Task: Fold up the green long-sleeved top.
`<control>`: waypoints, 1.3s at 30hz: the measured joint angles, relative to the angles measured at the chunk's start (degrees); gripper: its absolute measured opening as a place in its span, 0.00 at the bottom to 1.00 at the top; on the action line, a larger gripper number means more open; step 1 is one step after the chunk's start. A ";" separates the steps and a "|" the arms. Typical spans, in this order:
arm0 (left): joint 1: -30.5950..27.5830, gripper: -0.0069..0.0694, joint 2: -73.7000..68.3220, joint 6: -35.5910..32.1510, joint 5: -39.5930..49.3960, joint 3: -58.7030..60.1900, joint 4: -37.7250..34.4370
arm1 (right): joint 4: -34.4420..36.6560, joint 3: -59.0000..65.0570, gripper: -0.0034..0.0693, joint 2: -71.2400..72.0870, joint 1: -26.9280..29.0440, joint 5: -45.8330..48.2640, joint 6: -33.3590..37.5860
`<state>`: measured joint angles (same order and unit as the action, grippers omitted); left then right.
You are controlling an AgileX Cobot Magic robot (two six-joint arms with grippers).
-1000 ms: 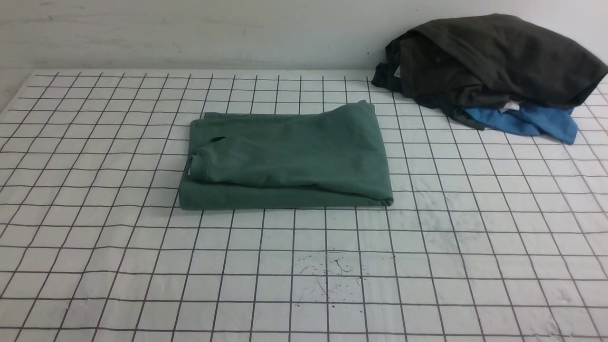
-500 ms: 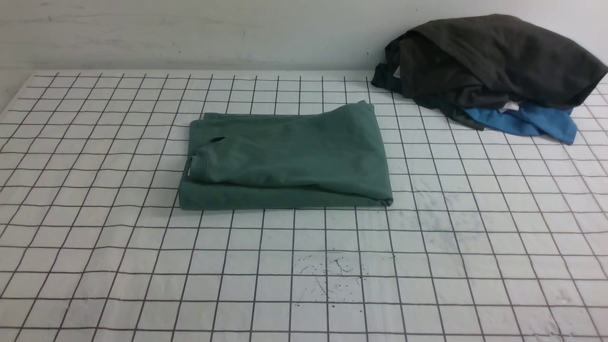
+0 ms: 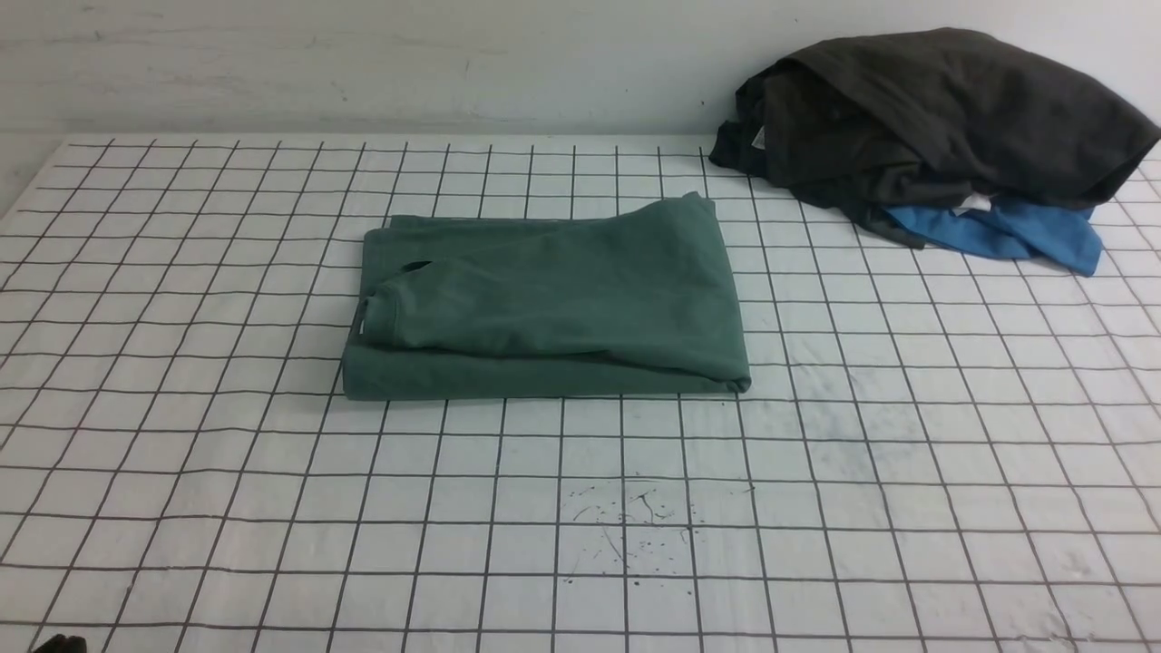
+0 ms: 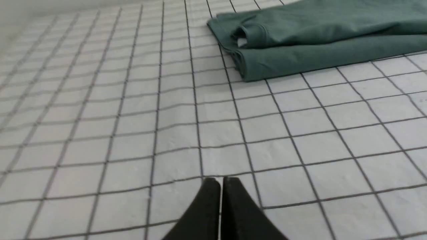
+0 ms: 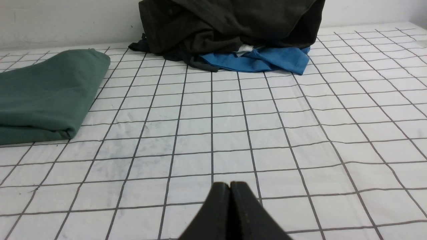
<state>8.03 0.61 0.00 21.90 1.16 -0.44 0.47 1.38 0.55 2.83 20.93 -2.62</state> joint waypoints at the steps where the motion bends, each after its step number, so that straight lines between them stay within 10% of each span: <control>1: -0.63 0.08 0.00 -1.05 -0.82 0.36 -3.09 | 0.00 0.00 0.03 0.00 0.00 0.00 0.00; 39: -5.43 0.08 0.00 -9.53 -0.70 0.36 -4.93 | 0.00 0.00 0.03 0.00 0.00 0.00 0.00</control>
<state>2.60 0.61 -9.53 21.20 1.52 -5.37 0.47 1.38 0.55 2.83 20.93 -2.62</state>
